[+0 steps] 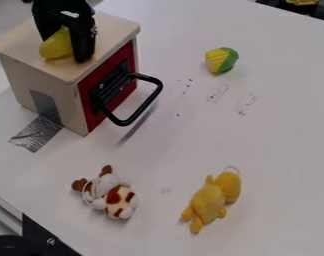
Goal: Move the banana above the drawer
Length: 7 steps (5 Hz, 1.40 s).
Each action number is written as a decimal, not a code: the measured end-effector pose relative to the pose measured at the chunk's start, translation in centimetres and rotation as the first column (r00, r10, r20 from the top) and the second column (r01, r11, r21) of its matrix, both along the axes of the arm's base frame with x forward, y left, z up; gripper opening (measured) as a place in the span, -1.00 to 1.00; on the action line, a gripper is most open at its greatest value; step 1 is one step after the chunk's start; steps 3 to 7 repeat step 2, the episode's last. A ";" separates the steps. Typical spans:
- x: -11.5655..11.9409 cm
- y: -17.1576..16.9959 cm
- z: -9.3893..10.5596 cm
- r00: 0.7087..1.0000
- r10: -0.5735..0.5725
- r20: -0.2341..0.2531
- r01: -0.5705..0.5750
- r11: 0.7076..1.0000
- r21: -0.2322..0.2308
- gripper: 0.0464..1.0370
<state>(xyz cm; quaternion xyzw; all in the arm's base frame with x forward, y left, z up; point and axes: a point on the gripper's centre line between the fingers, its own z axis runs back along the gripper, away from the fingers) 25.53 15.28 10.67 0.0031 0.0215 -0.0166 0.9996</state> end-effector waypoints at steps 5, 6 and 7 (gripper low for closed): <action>0.3 -1.2 5.1 0.996 -0.005 0.084 0.005 1.000 0.004 0.93; 0.3 -1.2 5.1 0.996 -0.005 0.084 0.005 1.000 0.004 0.93; 0.3 -1.2 5.1 0.996 -0.005 0.084 0.005 1.000 0.004 0.93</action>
